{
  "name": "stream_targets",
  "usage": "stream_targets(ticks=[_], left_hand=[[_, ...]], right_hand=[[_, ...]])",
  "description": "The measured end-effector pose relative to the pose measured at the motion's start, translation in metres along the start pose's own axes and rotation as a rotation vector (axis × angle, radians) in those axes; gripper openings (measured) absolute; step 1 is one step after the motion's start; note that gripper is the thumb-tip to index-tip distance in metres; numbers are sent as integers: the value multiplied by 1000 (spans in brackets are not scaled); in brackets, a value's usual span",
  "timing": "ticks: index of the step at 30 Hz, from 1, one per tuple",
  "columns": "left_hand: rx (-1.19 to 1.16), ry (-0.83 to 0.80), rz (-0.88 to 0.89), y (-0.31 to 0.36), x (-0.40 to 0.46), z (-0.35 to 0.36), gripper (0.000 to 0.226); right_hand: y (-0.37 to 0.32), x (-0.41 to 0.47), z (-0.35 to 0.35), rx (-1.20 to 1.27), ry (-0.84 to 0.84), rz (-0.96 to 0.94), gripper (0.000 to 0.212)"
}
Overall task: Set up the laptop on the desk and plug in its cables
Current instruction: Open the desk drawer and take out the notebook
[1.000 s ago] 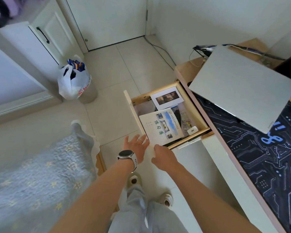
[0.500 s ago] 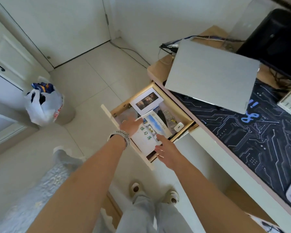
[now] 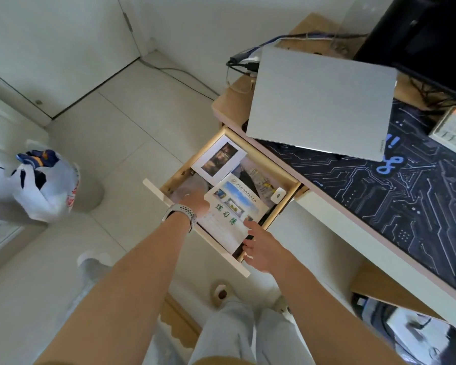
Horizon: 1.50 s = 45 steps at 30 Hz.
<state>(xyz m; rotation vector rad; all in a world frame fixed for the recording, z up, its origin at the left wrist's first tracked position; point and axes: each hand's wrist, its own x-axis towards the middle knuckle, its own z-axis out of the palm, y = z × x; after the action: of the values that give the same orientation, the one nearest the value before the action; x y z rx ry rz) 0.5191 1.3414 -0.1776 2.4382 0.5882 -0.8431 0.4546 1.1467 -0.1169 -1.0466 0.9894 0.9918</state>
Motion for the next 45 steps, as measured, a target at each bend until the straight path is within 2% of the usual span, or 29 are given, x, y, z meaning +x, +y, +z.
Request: stream_targets(ticks=[3, 8, 12, 15, 17, 19, 20, 24, 27, 29, 32, 37, 41, 45], left_hand=[[-38, 75, 35, -1, 3, -7, 52], [-66, 56, 49, 1, 8, -10, 47], [-346, -14, -56, 8, 0, -8, 26], [-365, -60, -22, 16, -8, -14, 28], [-352, -59, 33, 19, -20, -21, 31], [-386, 8, 64, 17, -22, -23, 30], [-429, 52, 62, 16, -26, -25, 39], [-817, 10, 99, 20, -48, -33, 52], [-1113, -72, 113, 26, -68, -37, 53], [-1218, -80, 147, 39, -85, -43, 48], [-1303, -81, 184, 62, -105, -55, 37], [-1486, -150, 220, 108, -128, -76, 39], [-1524, -232, 331, 140, -150, -80, 39], [-1420, -330, 431, 175, -172, -78, 34]], right_hand=[[-1, -1, 4, 1, 10, -1, 36], [-4, 2, 3, 84, 30, 9, 46], [-4, 2, -2, 121, 75, -5, 36], [-6, -2, -5, 108, 93, -36, 21], [-9, -12, -7, 95, 110, -64, 20], [-12, -15, -8, 102, 134, -75, 15], [-14, -20, -7, 111, 139, -95, 11], [-25, -35, -7, 64, 169, -244, 5], [-32, -42, -7, 23, 175, -378, 17], [-39, -51, -9, 4, 183, -480, 25], [-54, -71, -14, -8, 186, -622, 28], [-86, -116, -27, -86, 260, -803, 24], [-102, -157, -53, -118, 258, -936, 29], [-111, -191, -94, -98, 308, -1024, 30]])
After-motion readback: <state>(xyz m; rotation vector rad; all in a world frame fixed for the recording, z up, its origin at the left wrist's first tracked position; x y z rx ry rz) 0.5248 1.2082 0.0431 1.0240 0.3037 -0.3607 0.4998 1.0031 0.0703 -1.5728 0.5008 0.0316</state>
